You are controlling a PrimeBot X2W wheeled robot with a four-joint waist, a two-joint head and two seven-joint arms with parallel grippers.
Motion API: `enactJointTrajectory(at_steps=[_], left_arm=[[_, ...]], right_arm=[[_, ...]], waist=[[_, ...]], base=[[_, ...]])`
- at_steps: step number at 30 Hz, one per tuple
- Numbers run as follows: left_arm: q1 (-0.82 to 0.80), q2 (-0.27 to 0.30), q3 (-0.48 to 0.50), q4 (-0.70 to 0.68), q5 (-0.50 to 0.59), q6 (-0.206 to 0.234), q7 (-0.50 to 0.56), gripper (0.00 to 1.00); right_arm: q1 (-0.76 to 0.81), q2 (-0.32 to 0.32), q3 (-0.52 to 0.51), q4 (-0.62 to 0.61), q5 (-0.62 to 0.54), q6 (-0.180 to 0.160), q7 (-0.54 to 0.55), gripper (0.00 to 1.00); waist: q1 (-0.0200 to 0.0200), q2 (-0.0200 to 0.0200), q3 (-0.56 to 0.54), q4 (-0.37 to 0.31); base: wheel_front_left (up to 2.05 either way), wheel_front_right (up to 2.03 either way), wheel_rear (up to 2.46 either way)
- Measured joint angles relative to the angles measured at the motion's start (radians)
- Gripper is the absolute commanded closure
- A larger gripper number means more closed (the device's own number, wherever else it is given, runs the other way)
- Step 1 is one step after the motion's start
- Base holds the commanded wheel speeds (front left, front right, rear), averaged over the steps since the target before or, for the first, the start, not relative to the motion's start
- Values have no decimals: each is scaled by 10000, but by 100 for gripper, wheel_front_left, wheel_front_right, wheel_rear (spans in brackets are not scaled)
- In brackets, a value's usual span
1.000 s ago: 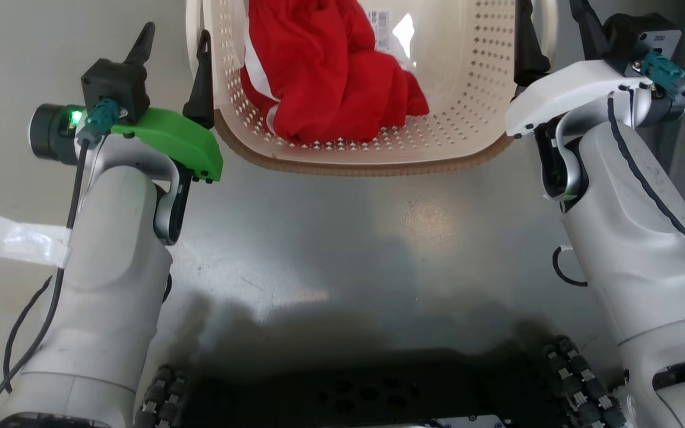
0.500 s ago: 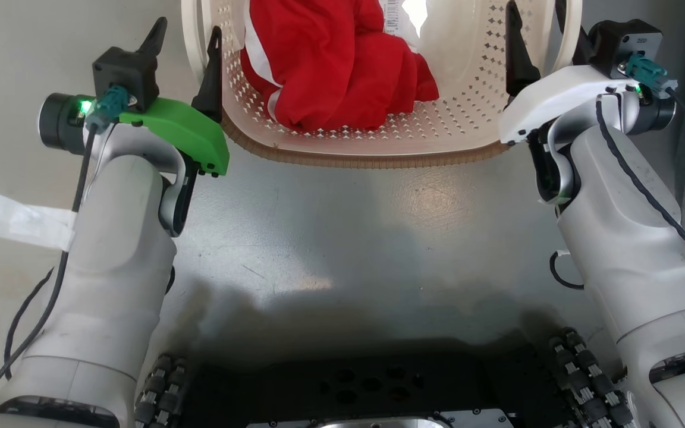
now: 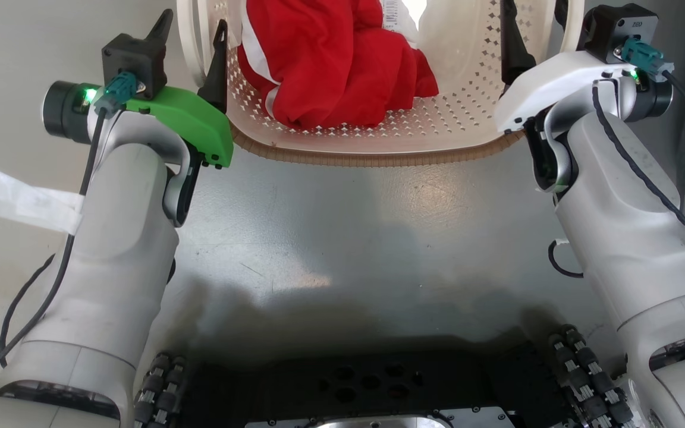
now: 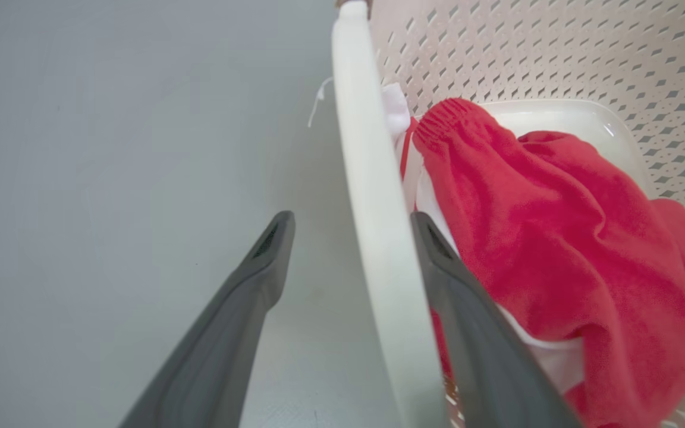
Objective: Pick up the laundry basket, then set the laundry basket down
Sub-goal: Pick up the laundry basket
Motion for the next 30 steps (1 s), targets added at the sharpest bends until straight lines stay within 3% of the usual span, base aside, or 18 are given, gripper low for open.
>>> enactJointTrajectory(at_steps=[1, 3, 4, 5, 7, 8, 9, 30], left_arm=[[-34, 0, -25, 15, -23, 0, 0, 0], [-97, 0, -90, 33, -71, 2, 0, 15], [-109, 0, -125, 36, -84, 6, 0, 43], [-115, 0, -171, 52, -84, 8, 0, 55], [-122, 0, -244, 84, -127, 19, 0, 78], [-127, 0, -253, 117, -176, 40, 0, 100], [-133, 0, -257, 153, -211, 94, 0, 100], [137, -128, -355, 815, -698, 362, 6, 100]], right_arm=[[-28, -4, 35, 17, 21, 0, 0, 4], [-73, -13, 92, 48, 109, 0, 0, 12], [-77, -13, 117, 54, 150, 0, 0, 35], [-85, -17, 146, 61, 182, 0, 0, 49], [-117, -23, 196, 119, 240, -12, 0, 61], [-129, -29, 230, 150, 263, -12, 0, 76], [-137, -36, 251, 182, 293, -12, 0, 100], [-70, 140, 706, 1124, 1087, -88, -2, 100]], waist=[[0, 0, 4, -4], [0, 0, 9, -12], [0, 0, 10, -16], [0, 0, 10, -20], [0, 0, 7, -27], [0, 0, 3, -31], [0, 0, -2, -36], [0, 0, -1097, -116]], base=[[0, 0, 0], [0, 0, 0], [0, 0, 0], [0, 0, 0], [0, 0, 0], [0, 0, 0], [0, 0, 0], [0, 0, 0]])
